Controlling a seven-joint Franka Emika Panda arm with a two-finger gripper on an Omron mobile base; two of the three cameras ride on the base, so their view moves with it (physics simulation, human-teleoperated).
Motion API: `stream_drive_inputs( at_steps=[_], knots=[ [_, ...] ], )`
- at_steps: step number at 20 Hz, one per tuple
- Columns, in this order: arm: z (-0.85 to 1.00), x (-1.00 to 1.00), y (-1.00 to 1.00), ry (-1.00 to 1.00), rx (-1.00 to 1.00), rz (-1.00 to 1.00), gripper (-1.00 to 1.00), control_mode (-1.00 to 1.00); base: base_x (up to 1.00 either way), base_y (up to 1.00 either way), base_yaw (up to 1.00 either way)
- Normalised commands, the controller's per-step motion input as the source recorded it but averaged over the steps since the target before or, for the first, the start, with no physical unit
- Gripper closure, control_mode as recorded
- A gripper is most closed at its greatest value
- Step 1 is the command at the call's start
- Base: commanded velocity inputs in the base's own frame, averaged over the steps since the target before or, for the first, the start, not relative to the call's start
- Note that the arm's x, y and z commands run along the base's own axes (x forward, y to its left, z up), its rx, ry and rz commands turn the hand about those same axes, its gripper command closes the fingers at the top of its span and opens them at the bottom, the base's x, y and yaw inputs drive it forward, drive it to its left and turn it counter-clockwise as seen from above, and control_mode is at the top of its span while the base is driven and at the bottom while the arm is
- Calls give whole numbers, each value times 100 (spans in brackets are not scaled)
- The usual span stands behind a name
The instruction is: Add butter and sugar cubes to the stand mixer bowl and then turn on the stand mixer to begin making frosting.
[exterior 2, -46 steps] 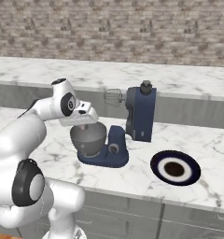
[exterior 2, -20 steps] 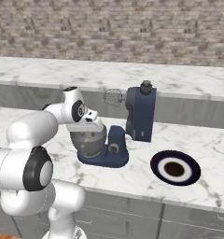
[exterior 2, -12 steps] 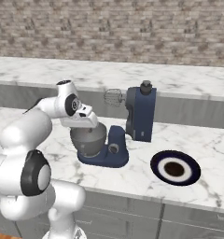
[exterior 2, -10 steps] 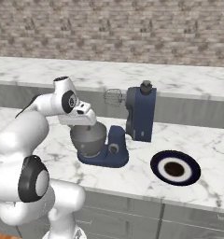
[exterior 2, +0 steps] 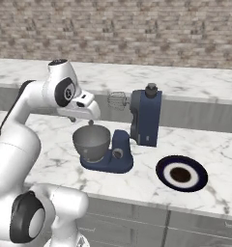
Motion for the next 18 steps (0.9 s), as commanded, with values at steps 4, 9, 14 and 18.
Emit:
stream_drive_inputs(
  at_steps=[4,9,14,18],
  knots=[
    [46,-1,-62,0,8,-11,-100,-100,0,0,0],
    [11,0,-69,0,9,-11,-100,-100,0,0,0],
    [0,-42,-63,-4,11,-9,-100,-100,0,0,0],
    [0,-68,-55,-19,11,-5,-100,-100,0,0,0]
  ],
)
